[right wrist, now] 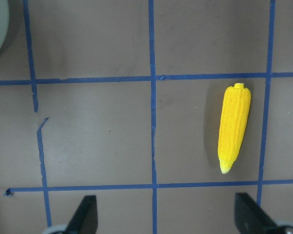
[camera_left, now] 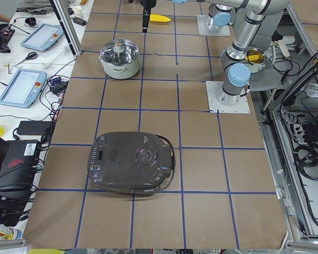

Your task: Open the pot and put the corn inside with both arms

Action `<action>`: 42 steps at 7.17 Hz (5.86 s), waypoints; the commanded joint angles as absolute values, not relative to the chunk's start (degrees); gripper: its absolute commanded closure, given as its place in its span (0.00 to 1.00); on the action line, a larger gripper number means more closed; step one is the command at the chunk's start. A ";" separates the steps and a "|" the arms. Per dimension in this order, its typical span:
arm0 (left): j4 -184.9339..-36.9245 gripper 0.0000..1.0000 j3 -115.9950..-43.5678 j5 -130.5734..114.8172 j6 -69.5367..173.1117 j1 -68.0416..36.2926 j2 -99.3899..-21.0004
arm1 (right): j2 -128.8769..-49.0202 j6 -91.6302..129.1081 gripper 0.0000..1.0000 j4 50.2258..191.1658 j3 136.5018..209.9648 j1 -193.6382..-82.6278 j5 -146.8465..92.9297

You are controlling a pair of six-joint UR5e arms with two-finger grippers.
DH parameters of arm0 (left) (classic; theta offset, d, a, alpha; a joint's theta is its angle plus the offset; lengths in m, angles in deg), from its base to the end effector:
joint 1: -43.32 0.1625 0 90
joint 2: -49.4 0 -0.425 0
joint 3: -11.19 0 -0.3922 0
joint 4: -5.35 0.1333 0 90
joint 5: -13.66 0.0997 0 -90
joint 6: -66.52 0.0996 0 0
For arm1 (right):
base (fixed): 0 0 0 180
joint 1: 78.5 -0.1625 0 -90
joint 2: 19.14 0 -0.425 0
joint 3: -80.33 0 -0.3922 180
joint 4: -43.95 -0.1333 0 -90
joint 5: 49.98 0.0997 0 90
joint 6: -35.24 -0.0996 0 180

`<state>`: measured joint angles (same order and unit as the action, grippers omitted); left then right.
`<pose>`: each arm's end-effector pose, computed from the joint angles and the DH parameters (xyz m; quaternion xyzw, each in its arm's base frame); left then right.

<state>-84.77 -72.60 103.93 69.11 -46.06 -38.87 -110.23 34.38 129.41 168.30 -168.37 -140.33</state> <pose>-0.1275 -0.4893 0.5564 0.0170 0.9975 -0.0681 0.0043 0.1316 -0.4810 0.5067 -0.0086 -0.9999 -0.0124 0.0031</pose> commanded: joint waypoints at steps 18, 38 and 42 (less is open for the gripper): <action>-63.29 0.08 -64.57 104.45 58.17 -56.17 -68.90 | -96.66 37.61 0.00 172.44 200.46 -152.95 -145.51; -71.73 0.66 -65.26 106.72 72.59 -42.96 -60.83 | -89.11 22.95 1.00 149.82 161.94 -170.85 -140.24; -66.83 0.70 -74.20 106.56 94.54 -24.47 -59.67 | -78.33 10.22 1.00 144.78 142.70 -185.35 -143.84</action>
